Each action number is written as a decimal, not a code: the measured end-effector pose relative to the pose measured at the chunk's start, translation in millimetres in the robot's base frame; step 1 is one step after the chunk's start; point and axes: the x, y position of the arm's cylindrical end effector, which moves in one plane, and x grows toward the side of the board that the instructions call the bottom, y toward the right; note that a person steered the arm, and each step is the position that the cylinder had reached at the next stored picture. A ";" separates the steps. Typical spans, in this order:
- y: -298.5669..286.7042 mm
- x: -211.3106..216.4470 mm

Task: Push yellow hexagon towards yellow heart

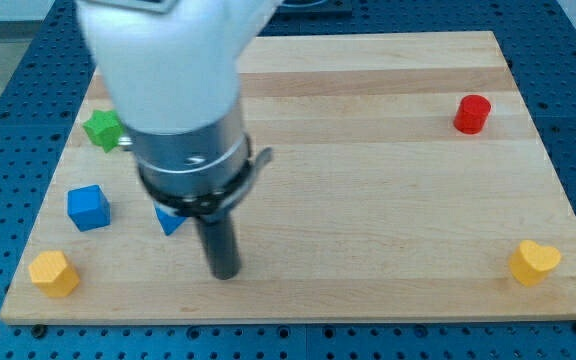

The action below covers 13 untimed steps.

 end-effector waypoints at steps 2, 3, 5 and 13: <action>-92.1 -11.5; -122.7 -15.5; -141.6 -28.4; -105.5 8.1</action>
